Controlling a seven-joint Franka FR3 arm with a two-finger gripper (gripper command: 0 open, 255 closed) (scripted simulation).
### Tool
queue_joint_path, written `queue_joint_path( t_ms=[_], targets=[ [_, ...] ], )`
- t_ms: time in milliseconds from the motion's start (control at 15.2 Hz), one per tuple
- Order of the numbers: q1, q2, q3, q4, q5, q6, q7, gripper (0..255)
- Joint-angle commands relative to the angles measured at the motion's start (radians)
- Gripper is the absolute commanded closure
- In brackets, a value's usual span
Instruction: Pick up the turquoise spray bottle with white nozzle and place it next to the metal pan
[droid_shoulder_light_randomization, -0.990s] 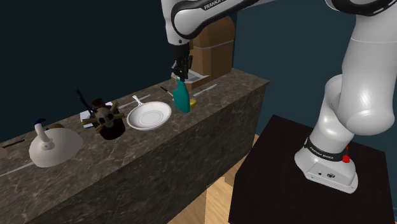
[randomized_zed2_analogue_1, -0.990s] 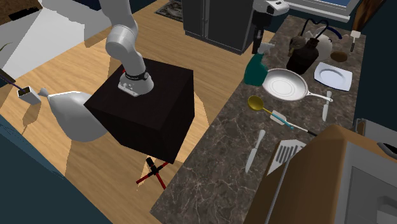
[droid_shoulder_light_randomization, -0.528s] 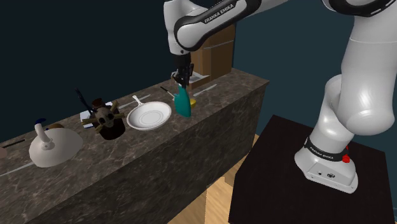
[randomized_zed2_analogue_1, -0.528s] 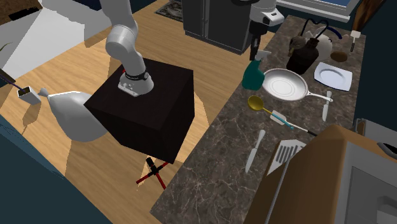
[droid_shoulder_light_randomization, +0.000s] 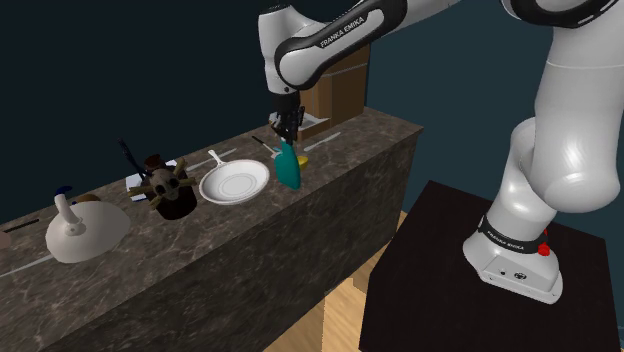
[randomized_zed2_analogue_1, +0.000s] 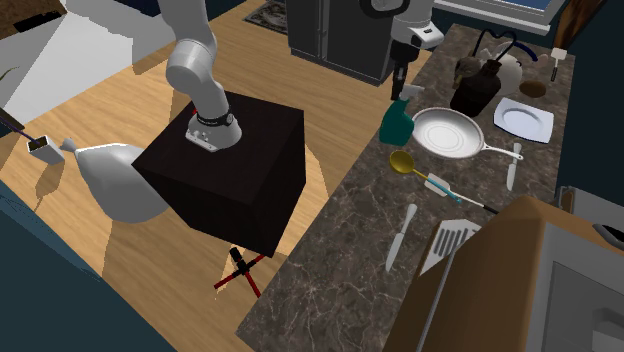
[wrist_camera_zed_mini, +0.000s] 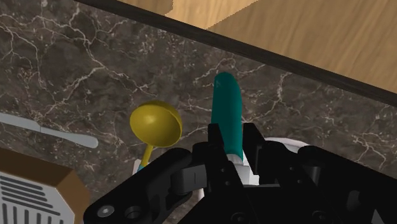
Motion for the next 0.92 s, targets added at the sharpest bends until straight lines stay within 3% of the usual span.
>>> queue_joint_path(
  t_ms=[0, 66, 132, 462, 726, 858],
  targets=[
    [0.0, 0.0, 0.0, 0.0, 0.0, 0.001, 0.0, 255],
    [0.0, 0.0, 0.0, 0.0, 0.0, 0.001, 0.0, 255],
    [0.0, 0.0, 0.0, 0.0, 0.0, 0.001, 0.0, 0],
    [0.0, 0.0, 0.0, 0.0, 0.0, 0.001, 0.0, 0],
    [0.007, -0.041, 0.004, 0.074, 0.001, -0.116, 0.0, 0],
    [0.007, -0.042, 0.004, 0.074, 0.001, -0.115, 0.0, 0]
  ],
)
